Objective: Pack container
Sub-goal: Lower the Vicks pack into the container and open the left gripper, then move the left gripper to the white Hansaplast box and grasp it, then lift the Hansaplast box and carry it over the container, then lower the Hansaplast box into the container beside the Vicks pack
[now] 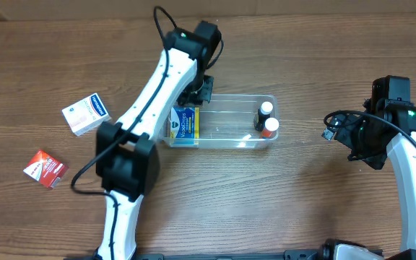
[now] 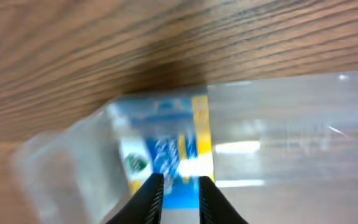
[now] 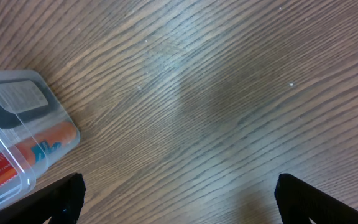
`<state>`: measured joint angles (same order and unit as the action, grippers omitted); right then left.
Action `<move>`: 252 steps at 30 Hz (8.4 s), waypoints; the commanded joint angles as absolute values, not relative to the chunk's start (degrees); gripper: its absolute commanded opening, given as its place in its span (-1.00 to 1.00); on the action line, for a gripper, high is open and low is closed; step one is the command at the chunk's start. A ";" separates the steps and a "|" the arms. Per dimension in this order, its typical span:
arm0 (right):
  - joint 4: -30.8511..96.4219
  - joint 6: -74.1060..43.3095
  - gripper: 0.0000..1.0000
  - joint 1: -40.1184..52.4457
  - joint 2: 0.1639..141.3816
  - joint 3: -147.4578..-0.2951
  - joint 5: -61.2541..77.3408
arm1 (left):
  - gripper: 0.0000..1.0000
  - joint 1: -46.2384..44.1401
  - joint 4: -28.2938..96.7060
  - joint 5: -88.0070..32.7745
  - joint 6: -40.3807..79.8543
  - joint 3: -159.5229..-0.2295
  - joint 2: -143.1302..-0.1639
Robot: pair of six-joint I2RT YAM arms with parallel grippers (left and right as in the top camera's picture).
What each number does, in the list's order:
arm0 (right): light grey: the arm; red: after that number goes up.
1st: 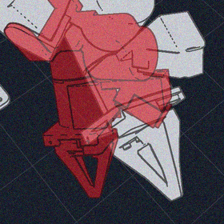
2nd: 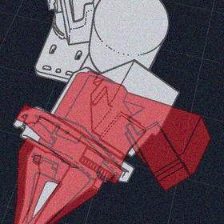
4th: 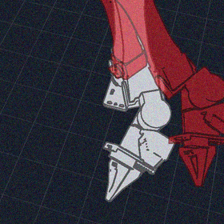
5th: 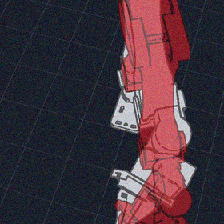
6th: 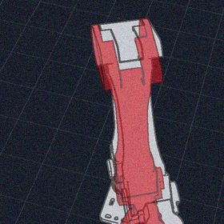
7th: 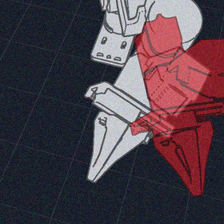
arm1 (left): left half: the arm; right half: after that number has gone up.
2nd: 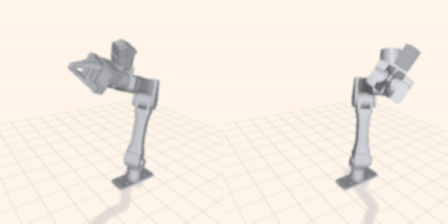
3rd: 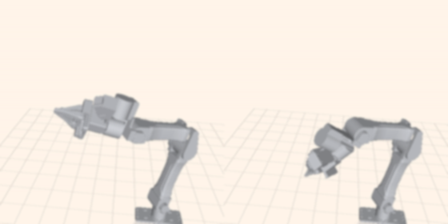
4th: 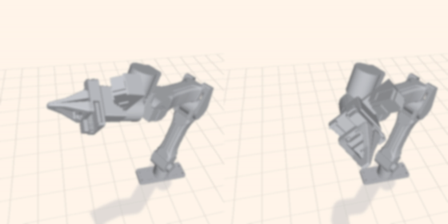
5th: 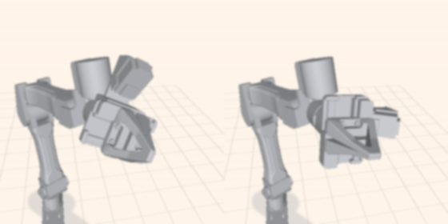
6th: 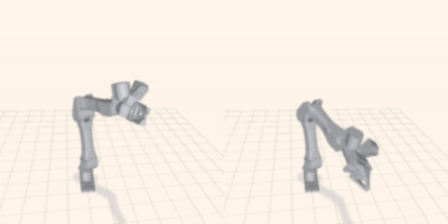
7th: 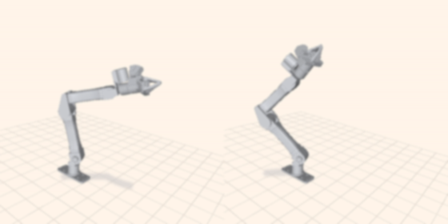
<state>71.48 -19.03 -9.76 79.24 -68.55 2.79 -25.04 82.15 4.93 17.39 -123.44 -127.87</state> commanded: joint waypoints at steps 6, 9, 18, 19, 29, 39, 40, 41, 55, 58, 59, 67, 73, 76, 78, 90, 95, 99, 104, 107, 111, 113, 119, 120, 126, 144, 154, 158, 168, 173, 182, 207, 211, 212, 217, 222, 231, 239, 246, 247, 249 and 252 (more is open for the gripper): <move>71.18 -18.65 1.00 -10.04 78.43 -68.47 3.16 | 1.00 -14.37 87.59 13.69 17.04 -128.90 -106.39; 71.00 -18.68 1.00 -10.04 78.43 -68.47 3.16 | 1.00 -3.03 87.99 10.15 22.46 -128.88 -104.44; 71.05 -18.63 1.00 -10.04 78.43 -68.47 3.14 | 1.00 8.64 84.82 4.51 -19.11 -125.27 -110.93; 71.02 -18.24 1.00 -10.04 78.43 -68.47 3.14 | 1.00 8.56 84.51 4.38 -24.47 -125.27 -111.53; 71.05 -17.76 1.00 -10.04 78.43 -68.47 3.14 | 1.00 10.13 83.92 -1.78 -40.66 -124.97 -115.48; 71.00 -17.08 1.00 -10.04 78.43 -68.47 3.11 | 1.00 16.10 82.35 -1.30 -48.03 -124.97 -125.80; 71.05 -16.53 1.00 -10.04 78.43 -68.47 3.11 | 1.00 16.10 81.32 -1.30 -48.38 -124.97 -127.09; 71.05 -16.49 1.00 -10.04 78.43 -68.47 3.11 | 1.00 16.10 81.14 -1.30 -49.39 -124.97 -127.85; 70.32 -16.05 1.00 -10.04 78.43 -68.47 2.61 | 1.00 15.64 80.71 -1.08 -61.14 -124.95 -135.04; 70.15 -16.05 1.00 -10.04 78.43 -68.47 2.48 | 1.00 15.59 80.73 -1.08 -61.80 -124.92 -135.39; 70.13 -16.05 1.00 -10.04 78.43 -68.47 2.48 | 1.00 15.53 80.75 -1.06 -62.02 -124.90 -135.68; 69.69 -16.08 1.00 -10.04 78.43 -68.47 2.48 | 1.00 14.68 79.75 0.64 -62.72 -121.62 -140.11; 69.47 -16.08 1.00 -10.04 78.43 -68.47 2.48 | 1.00 14.72 78.74 1.98 -61.65 -121.16 -143.17; 69.49 -16.05 1.00 -10.04 78.43 -68.47 2.48 | 1.00 14.92 79.50 -1.34 -59.99 -121.14 -143.26; 69.52 -16.05 1.00 -10.04 78.43 -68.47 2.50 | 1.00 14.94 79.33 -3.70 -55.40 -121.14 -143.26; 69.54 -16.05 1.00 -10.04 78.43 -68.47 2.48 | 1.00 15.03 79.00 -8.38 -50.13 -121.14 -143.26; 69.49 -16.05 1.00 -10.04 78.43 -68.47 2.48 | 0.80 15.03 79.24 -8.34 -50.13 -121.14 -143.26; 69.47 -16.05 1.00 -10.04 78.43 -68.47 2.48 | 0.40 15.03 79.70 -5.93 -50.09 -121.14 -143.26; 69.45 -16.05 1.00 -10.04 78.43 -68.47 2.48 | 0.29 15.03 79.81 -3.03 -48.01 -121.14 -143.26; 69.47 -16.05 1.00 -10.04 78.43 -68.47 2.48 | 0.19 14.96 79.61 -0.80 -45.32 -121.36 -143.26; 69.45 -16.08 1.00 -10.04 78.43 -68.47 2.48 | -0.09 14.92 79.55 0.64 -39.00 -122.76 -143.24; 69.43 -16.08 1.00 -10.04 78.43 -68.47 2.50 | -0.12 14.87 79.81 0.64 -35.22 -124.14 -143.22; 69.25 -16.08 1.00 -10.04 78.43 -68.47 2.50 | -0.15 13.80 83.13 0.62 -22.31 -130.85 -141.38; 69.25 -16.08 1.00 -10.04 78.43 -68.47 2.50 | -0.16 13.43 84.07 0.60 -19.66 -132.11 -140.51; 69.45 -16.12 1.00 -10.04 78.43 -68.47 2.70 | -0.34 8.95 90.74 -0.36 -8.25 -135.92 -131.13; 71.83 -16.32 1.00 -10.04 78.43 -68.47 4.23 | -0.54 -28.86 87.90 -7.05 26.92 -133.14 -115.96; 71.94 -16.32 1.00 -10.04 78.43 -68.47 4.23 | -0.88 -34.96 87.02 -7.01 37.82 -133.12 -129.91; 72.10 -16.32 1.00 -10.04 78.43 -68.47 4.23 | -0.88 -34.85 86.35 -6.33 38.65 -133.12 -133.80; 72.31 -16.32 1.00 -10.04 78.43 -68.47 4.23 | -0.73 -34.57 86.67 -0.80 39.86 -133.12 -134.69; 72.38 -16.32 1.00 -10.04 78.43 -68.47 4.23 | -0.74 -33.04 86.24 -0.75 39.88 -133.12 -134.69; 72.36 -16.29 1.00 -10.04 78.43 -68.47 4.21 | -0.71 -30.76 86.21 -0.67 39.86 -133.12 -134.69; 72.69 -16.32 1.00 -10.04 78.43 -68.47 4.21 | 0.50 -31.53 90.06 -0.82 39.20 -133.12 -134.69; 72.69 -16.29 1.00 -10.04 78.43 -68.47 4.21 | 0.50 -31.53 89.58 -0.82 39.22 -133.05 -134.72; 72.66 -16.29 1.00 -10.04 78.43 -68.47 4.21 | 0.50 -31.53 89.38 -0.75 39.22 -132.77 -134.72; 72.49 -16.29 1.00 -10.04 78.43 -68.47 4.21 | 0.52 -31.77 87.15 -1.06 39.42 -126.69 -134.72; 72.51 -16.29 1.00 -10.04 78.43 -68.47 4.21 | 0.51 -31.79 83.83 -0.99 38.37 -123.42 -134.69; 72.55 -16.29 1.00 -10.04 78.43 -68.47 4.21 | 0.52 -31.62 82.02 0.03 37.23 -123.42 -134.69; 72.55 -16.29 1.00 -10.04 78.43 -68.47 4.21 | 1.00 -31.46 82.52 0.08 37.19 -123.42 -134.69; 72.51 -16.29 1.00 -10.04 78.43 -68.47 4.21 | 1.00 -31.46 83.20 0.43 33.04 -123.90 -133.64; 72.51 -16.29 1.00 -10.04 78.43 -68.47 4.21 | 1.00 -31.55 83.15 0.43 31.97 -124.20 -133.21; 72.49 -16.29 1.00 -10.04 78.43 -68.47 4.21 | 0.97 -32.18 82.70 -0.14 28.40 -125.14 -132.16; 72.40 -16.29 1.00 -10.04 78.43 -68.47 4.19 | 0.82 -34.06 81.82 -4.01 19.44 -125.54 -131.41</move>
<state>72.77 -16.45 -9.76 79.24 -68.55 4.08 -31.57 82.26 -0.93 29.61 -123.63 -134.78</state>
